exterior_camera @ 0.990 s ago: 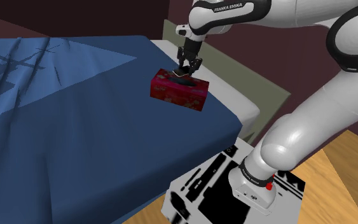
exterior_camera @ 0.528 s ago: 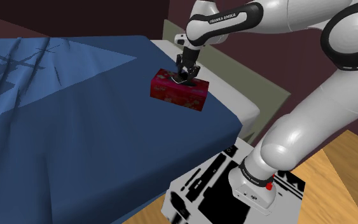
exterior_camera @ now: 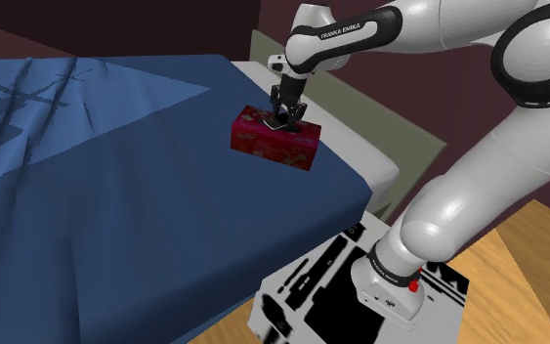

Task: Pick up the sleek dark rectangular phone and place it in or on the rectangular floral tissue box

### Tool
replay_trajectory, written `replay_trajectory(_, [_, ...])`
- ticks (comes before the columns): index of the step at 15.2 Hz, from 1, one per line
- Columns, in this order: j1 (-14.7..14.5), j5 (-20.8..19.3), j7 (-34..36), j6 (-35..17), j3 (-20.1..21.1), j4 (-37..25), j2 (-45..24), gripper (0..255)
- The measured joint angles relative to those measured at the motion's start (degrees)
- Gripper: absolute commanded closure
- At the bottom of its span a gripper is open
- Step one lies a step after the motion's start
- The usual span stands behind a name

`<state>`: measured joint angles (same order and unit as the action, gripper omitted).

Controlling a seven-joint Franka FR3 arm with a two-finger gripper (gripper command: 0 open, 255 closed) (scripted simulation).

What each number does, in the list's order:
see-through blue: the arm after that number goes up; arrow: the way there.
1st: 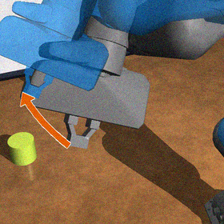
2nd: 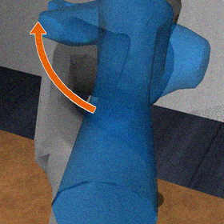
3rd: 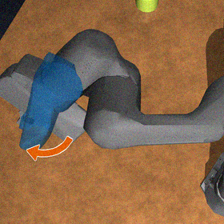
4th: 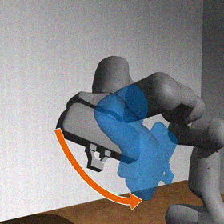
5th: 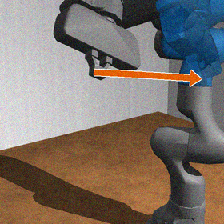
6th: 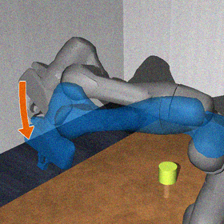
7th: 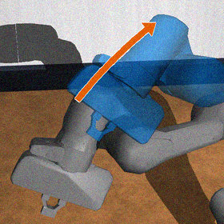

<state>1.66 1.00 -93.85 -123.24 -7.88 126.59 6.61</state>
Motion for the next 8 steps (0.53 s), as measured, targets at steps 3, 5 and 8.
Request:
replay_trajectory(3, [0.0, 0.0, 0.0, 0.0, 0.0, 0.0, 0.0, 0])
replay_trajectory(5, [0.0, 0.0, 0.0, 0.0, 0.0, 0.0, 0.0, 0])
replay_trajectory(8, [0.1, -0.2, -0.1, 2.2, -0.1, -1.2, 1.1, 0])
